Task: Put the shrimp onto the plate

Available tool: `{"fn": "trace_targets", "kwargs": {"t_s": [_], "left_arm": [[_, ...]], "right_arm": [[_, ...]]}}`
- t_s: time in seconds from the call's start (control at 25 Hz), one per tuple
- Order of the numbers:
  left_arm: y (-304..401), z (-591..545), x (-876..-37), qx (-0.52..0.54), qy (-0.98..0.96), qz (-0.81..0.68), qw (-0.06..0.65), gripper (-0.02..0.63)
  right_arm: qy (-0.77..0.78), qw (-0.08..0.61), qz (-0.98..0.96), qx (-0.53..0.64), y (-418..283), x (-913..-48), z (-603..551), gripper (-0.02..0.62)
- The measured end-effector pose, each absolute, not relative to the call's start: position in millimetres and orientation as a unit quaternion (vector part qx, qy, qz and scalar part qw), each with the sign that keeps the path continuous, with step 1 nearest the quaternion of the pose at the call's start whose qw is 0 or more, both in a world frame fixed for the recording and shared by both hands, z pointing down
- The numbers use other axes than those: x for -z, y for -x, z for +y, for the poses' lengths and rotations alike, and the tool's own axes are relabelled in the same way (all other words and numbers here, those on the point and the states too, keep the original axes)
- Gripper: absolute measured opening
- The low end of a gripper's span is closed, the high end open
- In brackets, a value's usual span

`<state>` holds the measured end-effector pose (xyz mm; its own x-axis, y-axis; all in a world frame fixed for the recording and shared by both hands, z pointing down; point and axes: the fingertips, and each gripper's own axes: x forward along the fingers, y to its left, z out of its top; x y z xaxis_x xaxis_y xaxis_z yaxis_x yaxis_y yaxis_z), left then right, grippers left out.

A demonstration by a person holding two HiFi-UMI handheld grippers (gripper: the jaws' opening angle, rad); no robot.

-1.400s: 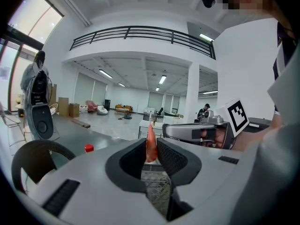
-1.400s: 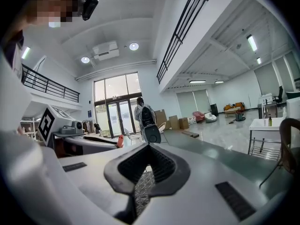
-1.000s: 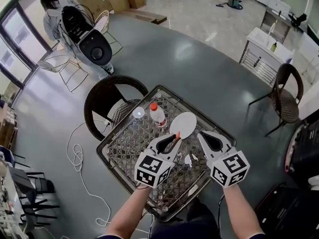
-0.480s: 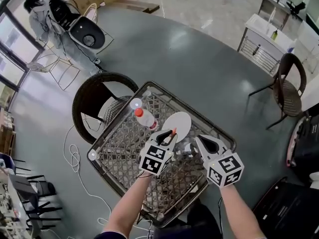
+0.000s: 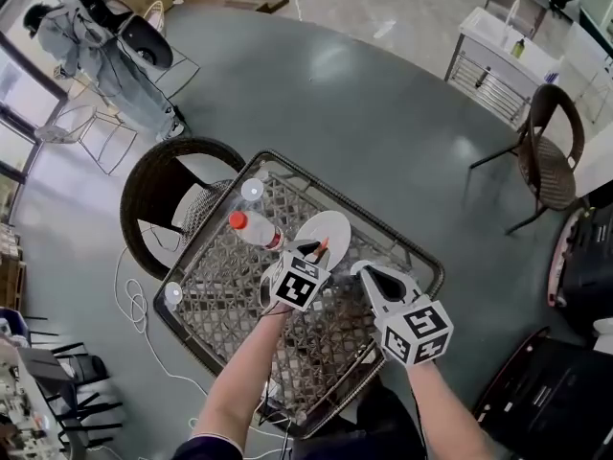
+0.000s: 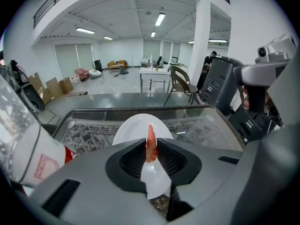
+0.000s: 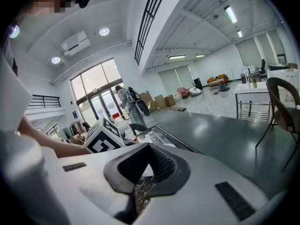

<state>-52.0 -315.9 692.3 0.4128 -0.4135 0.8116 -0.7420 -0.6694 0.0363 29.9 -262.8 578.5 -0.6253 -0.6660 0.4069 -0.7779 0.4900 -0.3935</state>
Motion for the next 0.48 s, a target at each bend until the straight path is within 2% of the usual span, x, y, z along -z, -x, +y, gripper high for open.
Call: {"fn": "trace_targets", "kwargs": {"t_s": [0.48], "left_arm": [[45.5,-317.1,-724.4,-0.475,-0.787,-0.323,0.227,0.08]], "right_arm": [[-0.421,0.108,-0.85,-0.298,-38.2,-596.5,-251.9,0.006]]}}
